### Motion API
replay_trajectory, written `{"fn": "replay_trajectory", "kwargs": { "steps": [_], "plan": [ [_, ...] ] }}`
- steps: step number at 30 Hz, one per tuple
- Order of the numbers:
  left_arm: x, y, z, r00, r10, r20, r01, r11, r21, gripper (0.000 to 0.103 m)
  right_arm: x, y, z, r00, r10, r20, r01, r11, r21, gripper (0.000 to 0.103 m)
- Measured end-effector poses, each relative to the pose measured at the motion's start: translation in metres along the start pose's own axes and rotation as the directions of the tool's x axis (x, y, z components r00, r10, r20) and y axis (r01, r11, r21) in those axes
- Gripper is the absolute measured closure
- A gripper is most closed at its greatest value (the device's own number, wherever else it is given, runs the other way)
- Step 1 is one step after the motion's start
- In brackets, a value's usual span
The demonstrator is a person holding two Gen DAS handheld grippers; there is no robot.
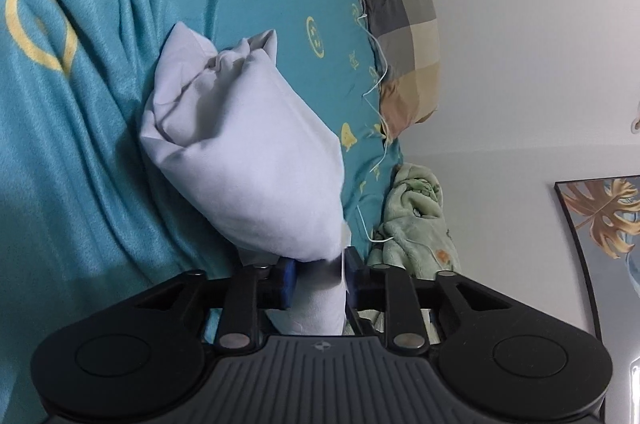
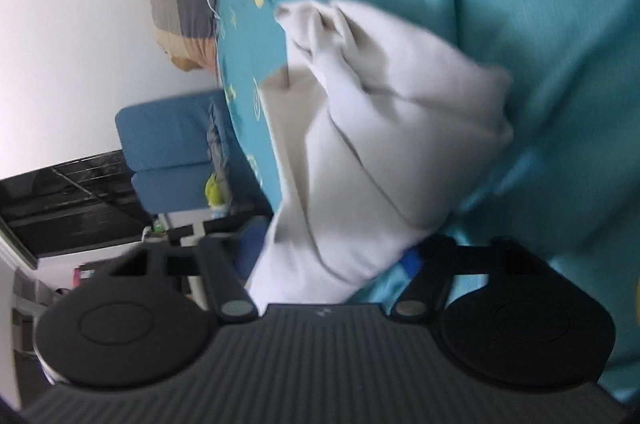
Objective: Fold clothes
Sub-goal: 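Grasp the folded T-shirt with both grippers and carry it onto the green blanket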
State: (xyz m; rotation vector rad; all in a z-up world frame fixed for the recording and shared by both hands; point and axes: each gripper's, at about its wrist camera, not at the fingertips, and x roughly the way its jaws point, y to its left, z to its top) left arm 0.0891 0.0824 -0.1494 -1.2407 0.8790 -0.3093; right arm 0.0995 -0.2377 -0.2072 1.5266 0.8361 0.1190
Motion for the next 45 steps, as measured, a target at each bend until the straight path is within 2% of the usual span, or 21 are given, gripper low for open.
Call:
{"fn": "replay_trajectory", "kwargs": {
  "steps": [1, 2, 3, 4, 6, 8, 11, 13, 16, 19, 21, 24, 26, 29, 33, 36, 39, 43, 45],
  "plan": [
    [0.002, 0.000, -0.001, 1.000, 0.021, -0.005, -0.021, 1.000, -0.001, 0.052, -0.001, 0.003, -0.001, 1.000, 0.000, 0.003, 0.000, 1.000, -0.023, 0.062],
    [0.004, 0.000, -0.003, 0.999, 0.042, -0.014, -0.042, 0.999, 0.001, 0.041, -0.001, 0.006, -0.002, 1.000, 0.000, 0.007, 0.000, 0.999, -0.045, 0.072],
    [0.009, 0.000, -0.005, 0.998, 0.062, -0.029, -0.061, 0.998, 0.008, 0.034, -0.001, 0.009, -0.002, 1.000, 0.002, 0.009, -0.001, 0.998, -0.066, 0.075],
    [0.013, 0.000, -0.007, 0.996, 0.081, -0.044, -0.081, 0.997, 0.015, 0.031, -0.001, 0.011, -0.002, 1.000, 0.008, 0.009, -0.007, 0.997, -0.076, 0.079],
    [0.022, 0.001, -0.011, 0.991, 0.109, -0.072, -0.108, 0.994, 0.024, 0.028, -0.003, 0.013, -0.001, 1.000, 0.020, 0.009, -0.019, 0.995, -0.095, 0.080],
    [0.029, 0.004, -0.012, 0.992, 0.098, -0.085, -0.097, 0.995, 0.011, 0.027, -0.005, 0.016, 0.000, 0.999, 0.034, 0.011, -0.032, 0.993, -0.112, 0.082],
    [0.029, 0.008, -0.008, 0.994, 0.100, -0.045, -0.101, 0.995, -0.021, 0.027, -0.009, 0.021, 0.001, 0.998, 0.060, 0.013, -0.057, 0.989, -0.136, 0.083],
    [0.021, 0.015, -0.004, 0.997, 0.077, -0.002, -0.077, 0.994, -0.072, 0.028, -0.010, 0.025, 0.003, 0.997, 0.076, 0.016, -0.073, 0.985, -0.154, 0.084],
    [0.011, 0.024, 0.002, 0.998, 0.040, 0.057, -0.031, 0.989, -0.147, 0.036, -0.014, 0.032, 0.003, 0.994, 0.108, 0.022, -0.103, 0.979, -0.176, 0.085],
    [0.006, 0.019, 0.002, 0.998, 0.001, 0.064, 0.009, 0.989, -0.149, 0.051, -0.025, 0.042, -0.001, 0.990, 0.138, 0.031, -0.128, 0.968, -0.214, 0.085],
    [0.003, 0.003, 0.001, 0.998, -0.025, 0.058, 0.032, 0.992, -0.119, 0.061, -0.035, 0.047, -0.003, 0.988, 0.152, 0.043, -0.138, 0.964, -0.228, 0.085],
    [-0.001, -0.021, 0.000, 0.997, -0.063, 0.047, 0.066, 0.995, -0.074, 0.068, -0.053, 0.053, -0.004, 0.984, 0.168, 0.066, -0.148, 0.960, -0.237, 0.085],
    [-0.002, -0.040, -0.001, 0.996, -0.084, 0.034, 0.086, 0.995, -0.043, 0.069, -0.067, 0.059, 0.001, 0.981, 0.170, 0.088, -0.148, 0.965, -0.218, 0.085],
    [0.013, -0.089, -0.011, 0.995, -0.095, -0.012, 0.096, 0.995, 0.012, 0.069, -0.093, 0.071, 0.010, 0.975, 0.180, 0.126, -0.153, 0.968, -0.199, 0.085],
    [0.054, -0.156, -0.030, 0.990, -0.113, -0.089, 0.117, 0.992, 0.041, 0.069, -0.143, 0.103, 0.039, 0.958, 0.206, 0.199, -0.161, 0.962, -0.219, 0.085],
    [0.101, -0.215, -0.051, 0.976, -0.149, -0.156, 0.163, 0.983, 0.081, 0.069, -0.188, 0.136, 0.076, 0.942, 0.211, 0.261, -0.139, 0.953, -0.267, 0.085],
    [0.161, -0.277, -0.087, 0.955, -0.185, -0.233, 0.212, 0.972, 0.098, 0.068, -0.238, 0.169, 0.115, 0.914, 0.221, 0.341, -0.105, 0.939, -0.329, 0.085],
    [0.227, -0.335, -0.136, 0.907, -0.248, -0.341, 0.313, 0.937, 0.152, 0.068, -0.307, 0.207, 0.161, 0.860, 0.234, 0.453, -0.018, 0.902, -0.432, 0.085],
    [0.248, -0.346, -0.184, 0.881, -0.262, -0.393, 0.349, 0.922, 0.168, 0.068, -0.337, 0.214, 0.178, 0.831, 0.233, 0.506, 0.037, 0.883, -0.468, 0.085]
  ]
}}
